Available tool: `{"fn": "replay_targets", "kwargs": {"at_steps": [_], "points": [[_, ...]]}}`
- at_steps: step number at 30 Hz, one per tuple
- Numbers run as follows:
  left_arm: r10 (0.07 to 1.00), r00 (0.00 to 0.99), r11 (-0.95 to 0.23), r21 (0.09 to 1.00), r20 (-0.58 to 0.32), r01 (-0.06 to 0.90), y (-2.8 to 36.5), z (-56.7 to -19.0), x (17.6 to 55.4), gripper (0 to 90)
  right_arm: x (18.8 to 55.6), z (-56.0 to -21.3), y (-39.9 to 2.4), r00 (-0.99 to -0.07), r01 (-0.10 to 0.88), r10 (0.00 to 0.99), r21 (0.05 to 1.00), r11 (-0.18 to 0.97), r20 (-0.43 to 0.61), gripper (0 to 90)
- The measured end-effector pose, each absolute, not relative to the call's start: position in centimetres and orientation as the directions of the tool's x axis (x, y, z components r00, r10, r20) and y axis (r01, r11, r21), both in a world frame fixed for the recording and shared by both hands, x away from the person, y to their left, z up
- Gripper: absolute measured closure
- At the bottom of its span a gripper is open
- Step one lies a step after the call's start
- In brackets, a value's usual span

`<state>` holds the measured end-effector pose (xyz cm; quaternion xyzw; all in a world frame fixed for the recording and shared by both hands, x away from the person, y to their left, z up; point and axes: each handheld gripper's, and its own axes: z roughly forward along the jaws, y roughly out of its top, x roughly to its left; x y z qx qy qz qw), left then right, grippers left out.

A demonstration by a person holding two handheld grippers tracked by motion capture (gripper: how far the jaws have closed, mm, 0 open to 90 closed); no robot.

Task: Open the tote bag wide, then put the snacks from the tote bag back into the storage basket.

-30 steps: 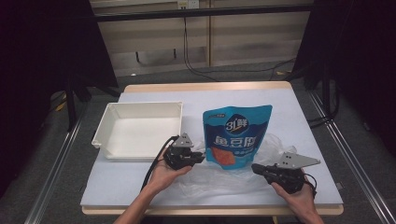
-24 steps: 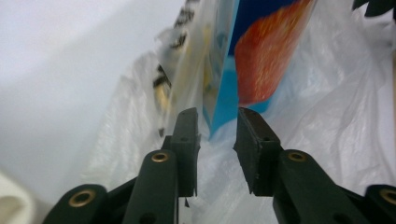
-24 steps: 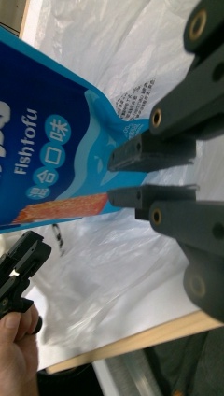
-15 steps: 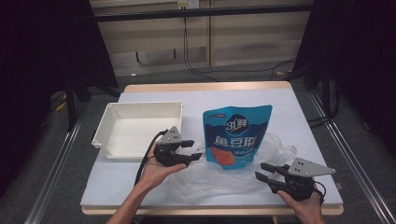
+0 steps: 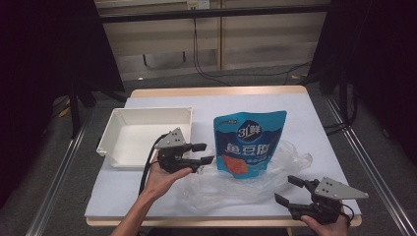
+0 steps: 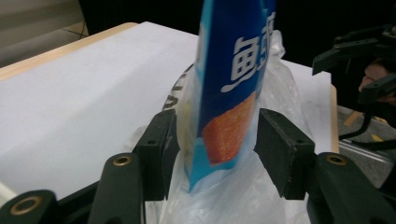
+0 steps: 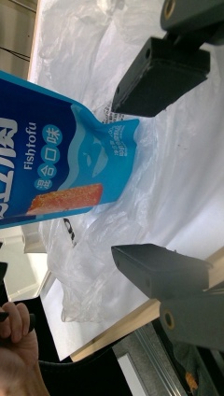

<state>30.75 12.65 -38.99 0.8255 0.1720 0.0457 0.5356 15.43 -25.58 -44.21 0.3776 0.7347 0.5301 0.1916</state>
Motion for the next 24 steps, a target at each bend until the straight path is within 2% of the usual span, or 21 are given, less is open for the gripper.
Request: {"fn": "replay_targets", "kwargs": {"at_steps": [4,8,18,24], "points": [[0.314,0.942,-0.343,0.911,-0.118,0.229,12.6,-38.1,30.6,46.6,15.5,-44.4,-25.3,-0.653,0.354,0.748,0.92,0.167,0.116,25.6],[0.317,0.938,-0.319,0.916,-0.139,0.243,12.5,-37.3,30.9,41.6,15.6,-44.4,-25.3,-0.656,0.358,0.745,0.919,0.164,0.123,24.9],[0.321,0.941,-0.272,0.942,-0.105,0.198,11.5,-35.1,31.6,38.0,15.5,-44.2,-25.6,-0.648,0.347,0.752,0.926,0.147,0.124,19.3],[0.323,0.943,-0.276,0.945,-0.083,0.178,10.3,-34.0,32.4,35.2,15.6,-44.4,-25.6,-0.653,0.35,0.748,0.924,0.155,0.122,19.2]]}}
